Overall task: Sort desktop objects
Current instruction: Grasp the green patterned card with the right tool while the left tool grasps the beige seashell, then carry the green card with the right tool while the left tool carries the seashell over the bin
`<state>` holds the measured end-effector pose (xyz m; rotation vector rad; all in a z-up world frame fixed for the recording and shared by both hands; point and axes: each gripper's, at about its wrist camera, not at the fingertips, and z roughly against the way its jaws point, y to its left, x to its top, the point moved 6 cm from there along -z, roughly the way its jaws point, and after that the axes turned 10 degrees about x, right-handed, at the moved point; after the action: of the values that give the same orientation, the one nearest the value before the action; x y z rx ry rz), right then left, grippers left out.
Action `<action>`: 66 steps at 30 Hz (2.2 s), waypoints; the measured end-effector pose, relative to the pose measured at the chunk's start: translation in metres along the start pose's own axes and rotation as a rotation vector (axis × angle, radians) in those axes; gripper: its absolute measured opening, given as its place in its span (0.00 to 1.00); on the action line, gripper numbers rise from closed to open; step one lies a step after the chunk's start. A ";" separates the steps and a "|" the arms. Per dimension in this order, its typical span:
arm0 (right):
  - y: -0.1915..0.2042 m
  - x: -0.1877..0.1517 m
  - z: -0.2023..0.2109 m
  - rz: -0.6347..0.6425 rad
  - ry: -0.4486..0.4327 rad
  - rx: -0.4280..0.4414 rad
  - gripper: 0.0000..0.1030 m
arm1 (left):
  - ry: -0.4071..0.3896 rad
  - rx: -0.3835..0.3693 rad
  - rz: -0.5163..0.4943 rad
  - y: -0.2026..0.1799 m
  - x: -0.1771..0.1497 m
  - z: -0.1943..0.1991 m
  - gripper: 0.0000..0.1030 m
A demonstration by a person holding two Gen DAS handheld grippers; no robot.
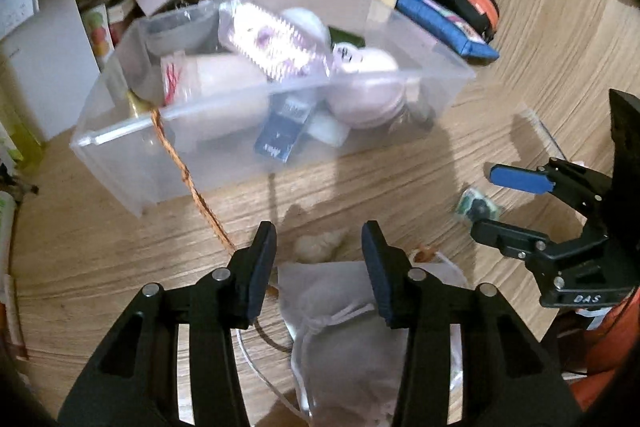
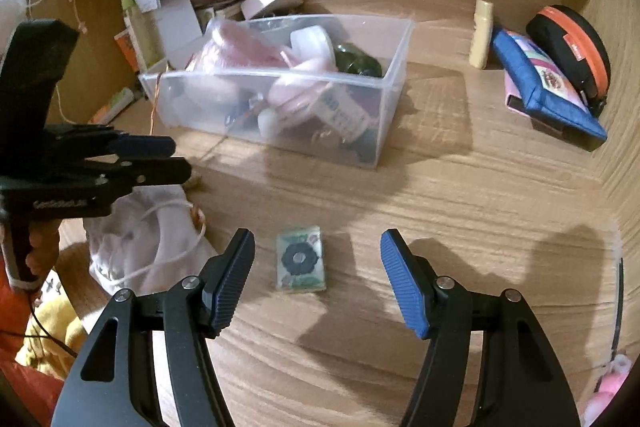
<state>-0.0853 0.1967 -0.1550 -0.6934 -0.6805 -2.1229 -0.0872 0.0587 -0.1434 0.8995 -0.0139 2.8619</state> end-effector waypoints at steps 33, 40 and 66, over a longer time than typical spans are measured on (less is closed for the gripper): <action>0.009 0.016 0.002 0.036 -0.015 0.026 0.22 | -0.064 0.012 -0.032 -0.003 0.007 0.002 0.20; 0.015 0.035 0.016 0.090 -0.065 0.001 0.22 | -0.138 -0.014 -0.028 -0.005 0.015 0.027 0.20; -0.005 0.107 -0.014 0.100 -0.115 -0.013 0.22 | -0.226 -0.006 0.128 0.069 0.068 0.024 0.20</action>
<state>-0.1510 0.1355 -0.0943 -0.8451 -0.6797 -2.0100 -0.1385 -0.0022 -0.0828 1.2589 -0.1075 2.8548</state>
